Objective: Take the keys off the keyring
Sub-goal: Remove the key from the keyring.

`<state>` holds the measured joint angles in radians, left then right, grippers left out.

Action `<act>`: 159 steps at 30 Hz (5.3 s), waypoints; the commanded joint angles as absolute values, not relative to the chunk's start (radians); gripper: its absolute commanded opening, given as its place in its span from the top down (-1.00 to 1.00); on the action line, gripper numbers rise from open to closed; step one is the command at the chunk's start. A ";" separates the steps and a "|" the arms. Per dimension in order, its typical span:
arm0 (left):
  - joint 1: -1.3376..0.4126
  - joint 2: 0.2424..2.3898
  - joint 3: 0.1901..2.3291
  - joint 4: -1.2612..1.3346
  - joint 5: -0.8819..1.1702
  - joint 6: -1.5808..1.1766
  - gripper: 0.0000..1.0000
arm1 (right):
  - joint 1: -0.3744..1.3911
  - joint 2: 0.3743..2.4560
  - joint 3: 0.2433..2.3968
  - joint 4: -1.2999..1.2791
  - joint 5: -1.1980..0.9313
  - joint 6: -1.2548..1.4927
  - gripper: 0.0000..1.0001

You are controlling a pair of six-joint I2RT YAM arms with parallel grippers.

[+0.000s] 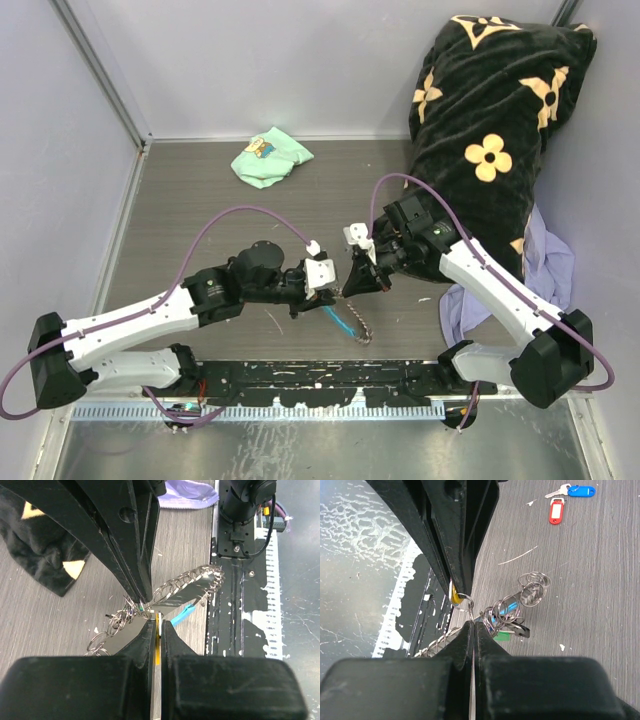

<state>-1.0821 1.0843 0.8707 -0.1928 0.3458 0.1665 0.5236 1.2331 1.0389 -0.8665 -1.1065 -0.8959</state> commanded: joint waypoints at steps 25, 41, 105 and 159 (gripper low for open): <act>-1.115 1.023 0.832 -0.174 0.260 0.235 1.00 | 0.505 1.219 1.012 -0.632 -1.021 -0.688 0.98; -1.132 1.036 0.833 -0.216 0.188 0.308 1.00 | 0.502 1.225 1.003 -0.614 -1.052 -0.667 0.99; -1.183 1.202 1.096 -0.470 0.024 0.545 1.00 | 0.650 1.297 1.007 -0.604 -1.034 -0.667 0.99; -1.209 1.042 0.828 -0.213 0.001 0.223 1.00 | 0.530 1.225 0.972 -0.465 -0.957 -0.523 0.98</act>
